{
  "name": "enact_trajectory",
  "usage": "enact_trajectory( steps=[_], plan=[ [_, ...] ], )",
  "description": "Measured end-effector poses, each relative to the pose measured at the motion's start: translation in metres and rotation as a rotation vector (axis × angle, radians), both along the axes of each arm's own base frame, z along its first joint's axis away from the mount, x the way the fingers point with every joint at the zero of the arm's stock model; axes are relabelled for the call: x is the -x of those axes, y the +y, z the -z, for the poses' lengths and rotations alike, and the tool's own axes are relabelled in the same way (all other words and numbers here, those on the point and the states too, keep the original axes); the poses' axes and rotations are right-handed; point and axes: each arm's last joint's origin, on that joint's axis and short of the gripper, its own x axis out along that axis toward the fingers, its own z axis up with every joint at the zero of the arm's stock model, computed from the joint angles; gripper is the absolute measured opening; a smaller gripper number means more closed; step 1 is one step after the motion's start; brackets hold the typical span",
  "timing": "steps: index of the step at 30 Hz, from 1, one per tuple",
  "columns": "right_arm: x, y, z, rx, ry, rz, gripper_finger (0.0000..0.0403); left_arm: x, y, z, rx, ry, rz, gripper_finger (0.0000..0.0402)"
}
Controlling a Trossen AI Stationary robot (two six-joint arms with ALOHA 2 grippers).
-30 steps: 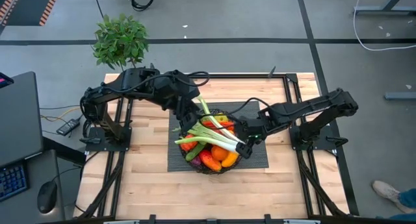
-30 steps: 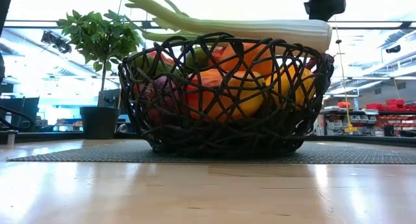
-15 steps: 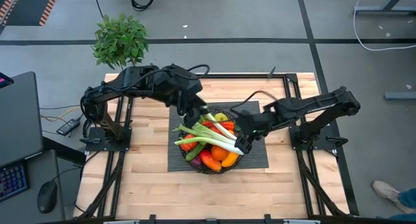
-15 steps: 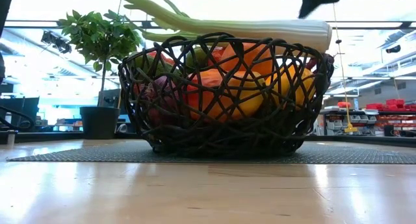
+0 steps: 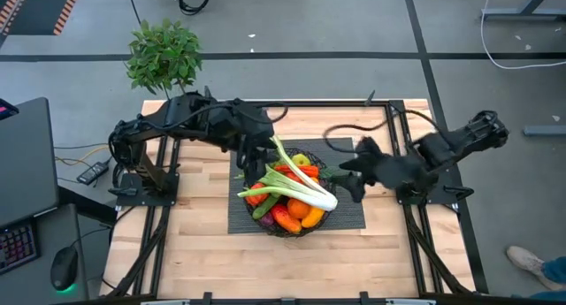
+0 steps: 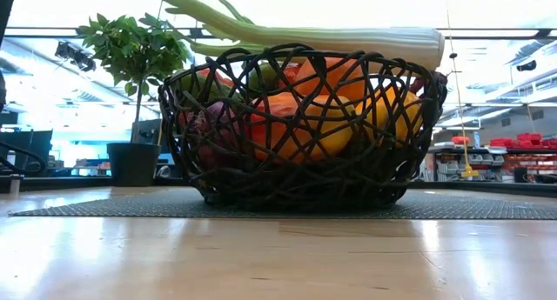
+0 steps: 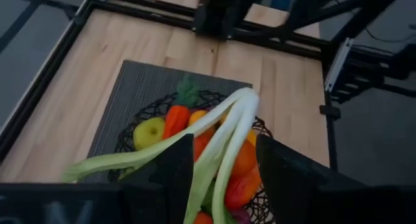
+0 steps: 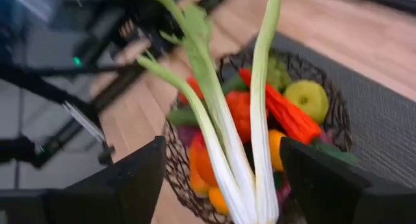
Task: Build produce basket
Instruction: Return to Home Position
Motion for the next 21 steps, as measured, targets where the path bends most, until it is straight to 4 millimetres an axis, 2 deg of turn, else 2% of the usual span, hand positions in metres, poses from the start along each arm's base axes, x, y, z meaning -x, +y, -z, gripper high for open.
enact_trajectory(
  steps=[6, 10, 14, 17, 21],
  plan=[
    [0.030, 0.010, 0.025, -0.047, -0.114, 0.023, 0.0242, 0.001, -0.001, 0.001, -0.008, 0.017, 0.055, 0.0161],
    [0.044, 0.012, 0.036, -0.086, -0.194, -0.008, 0.0192, -0.004, -0.002, 0.021, 0.004, 0.076, 0.063, 0.0121],
    [0.055, 0.007, 0.030, -0.068, -0.279, -0.038, 0.0132, -0.007, -0.001, 0.049, 0.055, 0.047, 0.021, 0.0065],
    [0.063, 0.001, 0.025, -0.049, -0.298, -0.082, 0.0084, -0.004, -0.001, 0.060, 0.122, -0.050, -0.010, 0.0020],
    [0.072, -0.007, 0.023, -0.023, -0.281, -0.115, 0.0020, 0.015, 0.001, 0.065, 0.160, -0.168, -0.029, 0.0009]
  ],
)
